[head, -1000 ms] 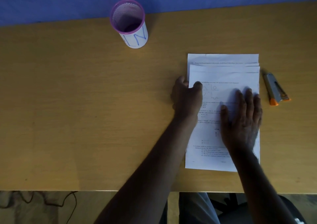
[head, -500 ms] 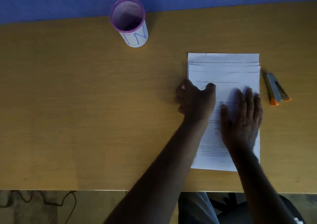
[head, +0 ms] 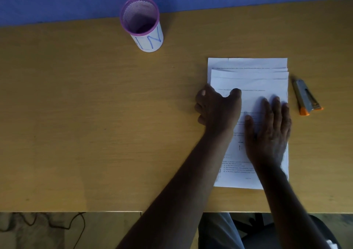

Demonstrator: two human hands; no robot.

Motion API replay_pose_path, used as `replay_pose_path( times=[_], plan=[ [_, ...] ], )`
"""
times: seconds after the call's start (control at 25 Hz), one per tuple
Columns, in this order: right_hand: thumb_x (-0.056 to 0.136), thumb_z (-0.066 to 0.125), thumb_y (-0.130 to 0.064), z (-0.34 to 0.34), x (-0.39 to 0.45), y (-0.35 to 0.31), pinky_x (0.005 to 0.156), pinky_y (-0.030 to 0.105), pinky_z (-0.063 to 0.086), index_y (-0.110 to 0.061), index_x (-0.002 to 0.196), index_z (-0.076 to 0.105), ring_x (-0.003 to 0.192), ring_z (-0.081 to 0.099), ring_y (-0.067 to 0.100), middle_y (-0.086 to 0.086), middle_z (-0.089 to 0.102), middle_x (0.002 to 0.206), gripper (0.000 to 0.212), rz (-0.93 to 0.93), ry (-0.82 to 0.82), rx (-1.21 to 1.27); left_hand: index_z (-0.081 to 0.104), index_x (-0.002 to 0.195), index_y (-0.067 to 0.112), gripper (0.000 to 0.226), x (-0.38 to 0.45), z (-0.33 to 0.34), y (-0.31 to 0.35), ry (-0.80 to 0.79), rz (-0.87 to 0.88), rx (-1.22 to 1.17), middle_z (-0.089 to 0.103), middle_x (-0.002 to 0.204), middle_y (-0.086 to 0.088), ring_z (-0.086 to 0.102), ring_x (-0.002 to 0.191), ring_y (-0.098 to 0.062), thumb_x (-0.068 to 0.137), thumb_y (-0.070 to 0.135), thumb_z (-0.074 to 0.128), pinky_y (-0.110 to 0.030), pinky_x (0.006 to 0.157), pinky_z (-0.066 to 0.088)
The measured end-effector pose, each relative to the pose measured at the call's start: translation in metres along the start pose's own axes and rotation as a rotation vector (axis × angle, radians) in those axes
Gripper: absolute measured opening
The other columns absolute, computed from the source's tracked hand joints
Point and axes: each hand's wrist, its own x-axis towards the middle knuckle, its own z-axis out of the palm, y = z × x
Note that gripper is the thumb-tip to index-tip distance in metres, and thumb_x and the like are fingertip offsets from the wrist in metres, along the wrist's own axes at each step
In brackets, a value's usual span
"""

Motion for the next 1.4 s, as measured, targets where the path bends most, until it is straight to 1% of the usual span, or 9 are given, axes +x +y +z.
replay_pose_path(
  times=[0.24,0.36,0.56,0.64,0.76,1.04,1.16,1.28,1.4],
  plan=[
    [0.107,0.044,-0.049,-0.001,0.0,-0.001,0.129,0.053,0.018,-0.015,0.163,0.03,0.161,0.014,0.032,0.01,0.022,0.172,0.067,0.006,-0.026,0.003,0.048,0.143,0.022,0.057,0.012,-0.005,0.004,0.0,-0.036,-0.041,0.047,0.147,-0.006,0.041,0.135,-0.031,0.09,0.039,0.063,-0.056,0.112,0.039],
    [0.107,0.044,-0.049,-0.002,0.001,-0.001,0.129,0.053,0.018,-0.015,0.162,0.03,0.161,0.014,0.032,0.01,0.022,0.172,0.067,0.003,-0.027,0.007,0.059,0.132,0.018,0.042,0.019,-0.007,0.001,0.025,-0.01,0.0,0.056,0.137,-0.008,0.053,0.126,-0.031,0.094,0.034,0.061,-0.053,0.108,0.047],
    [0.107,0.045,-0.05,0.0,0.0,0.001,0.129,0.052,0.018,-0.017,0.162,0.031,0.161,0.015,0.031,0.009,0.022,0.172,0.066,-0.005,-0.016,0.011,0.048,0.136,0.01,0.042,0.021,-0.015,-0.008,0.05,0.052,-0.07,0.045,0.139,-0.008,0.055,0.109,-0.022,0.098,0.022,0.062,-0.033,0.09,0.052],
    [0.107,0.045,-0.05,0.0,0.0,0.001,0.129,0.053,0.019,-0.017,0.162,0.031,0.161,0.015,0.031,0.009,0.023,0.172,0.066,-0.005,-0.012,0.012,0.045,0.14,0.01,0.047,0.019,-0.013,-0.01,0.045,0.083,-0.064,0.046,0.142,-0.009,0.057,0.117,-0.026,0.099,0.023,0.063,-0.039,0.099,0.055],
    [0.107,0.044,-0.05,0.001,0.0,0.002,0.129,0.053,0.018,-0.016,0.163,0.03,0.161,0.014,0.031,0.009,0.022,0.172,0.067,-0.013,-0.012,0.009,0.041,0.144,0.013,0.053,0.015,-0.007,-0.012,0.057,0.109,0.015,0.042,0.143,-0.008,0.053,0.128,-0.031,0.098,0.027,0.063,-0.05,0.111,0.046],
    [0.107,0.044,-0.051,0.002,0.0,0.002,0.129,0.052,0.017,-0.016,0.163,0.029,0.161,0.013,0.031,0.009,0.022,0.173,0.067,-0.004,-0.023,0.009,0.055,0.137,0.018,0.045,0.018,-0.004,-0.006,0.012,0.0,0.092,0.041,0.144,-0.007,0.044,0.133,-0.03,0.096,0.037,0.062,-0.052,0.113,0.04],
    [0.107,0.045,-0.05,-0.001,0.0,0.001,0.129,0.052,0.017,-0.016,0.163,0.03,0.161,0.013,0.032,0.009,0.021,0.173,0.067,-0.002,-0.036,0.017,0.053,0.136,0.022,0.041,0.014,-0.006,-0.012,0.043,0.139,0.176,0.048,0.143,-0.003,0.046,0.134,-0.027,0.097,0.034,0.06,-0.049,0.114,0.036],
    [0.105,0.049,-0.048,-0.005,0.001,-0.002,0.129,0.051,0.017,-0.014,0.162,0.032,0.161,0.015,0.033,0.011,0.023,0.172,0.068,-0.006,-0.057,0.028,0.043,0.146,0.019,0.054,0.016,-0.012,-0.024,0.075,0.317,0.04,0.057,0.142,-0.004,0.055,0.13,-0.024,0.096,0.015,0.062,-0.046,0.11,0.047],
    [0.103,0.052,-0.046,-0.011,0.007,-0.001,0.123,0.051,0.025,-0.014,0.156,0.043,0.155,0.026,0.036,0.011,0.033,0.167,0.062,0.025,-0.054,0.056,0.034,0.155,0.019,0.067,0.022,-0.018,-0.035,0.143,0.452,0.091,0.062,0.135,-0.01,0.06,0.121,-0.025,0.096,0.005,0.062,-0.036,0.104,0.051]
  ],
)
